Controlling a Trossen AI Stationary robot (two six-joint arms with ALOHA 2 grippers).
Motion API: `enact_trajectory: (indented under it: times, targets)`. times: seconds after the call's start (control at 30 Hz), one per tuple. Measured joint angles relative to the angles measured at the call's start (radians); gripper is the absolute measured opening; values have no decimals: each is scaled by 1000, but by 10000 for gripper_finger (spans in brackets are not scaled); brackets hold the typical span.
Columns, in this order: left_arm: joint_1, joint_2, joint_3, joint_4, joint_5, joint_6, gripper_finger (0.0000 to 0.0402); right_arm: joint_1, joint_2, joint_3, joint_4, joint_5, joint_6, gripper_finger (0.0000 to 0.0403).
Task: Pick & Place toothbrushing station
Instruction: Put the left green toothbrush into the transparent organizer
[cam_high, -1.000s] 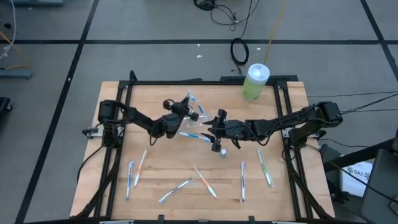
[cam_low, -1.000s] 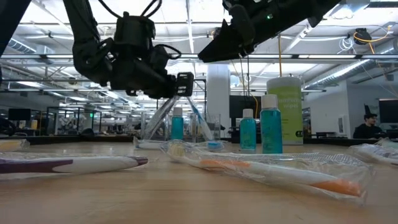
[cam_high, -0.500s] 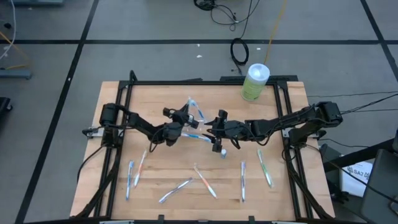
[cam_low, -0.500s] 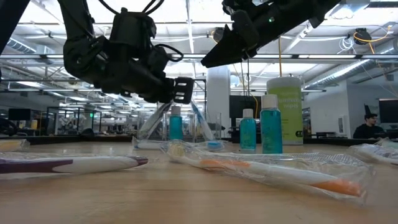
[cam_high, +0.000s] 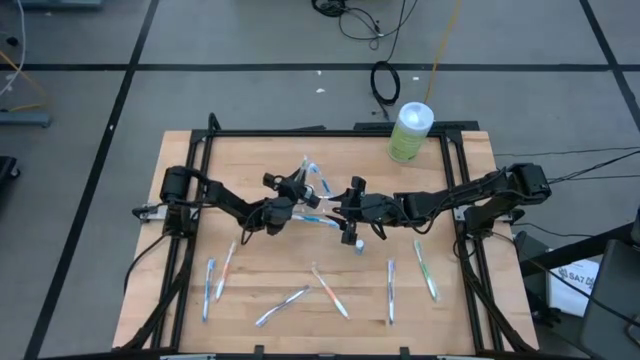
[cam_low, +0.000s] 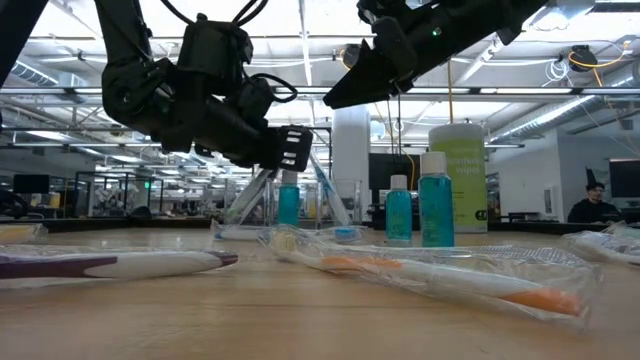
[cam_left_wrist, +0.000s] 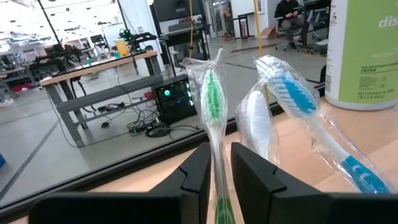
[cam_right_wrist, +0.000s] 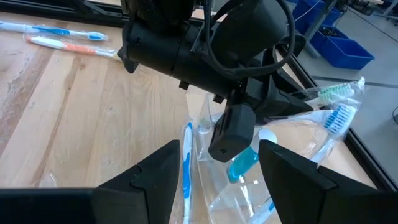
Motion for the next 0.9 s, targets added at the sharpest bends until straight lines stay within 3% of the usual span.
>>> enact_trajectory:
  times: [0.27, 0.53, 0.9]
  targets:
    - [-25, -44, 0, -1, -12, 144, 71, 0, 0, 0, 0, 0, -2, 210]
    - [-59, -131, 0, -16, -12, 152, 72, 0, 0, 0, 1, 0, -2, 210]
    - [-76, -304, 0, -291, 51, 61, 72, 0, 0, 0, 1, 0, -2, 210]
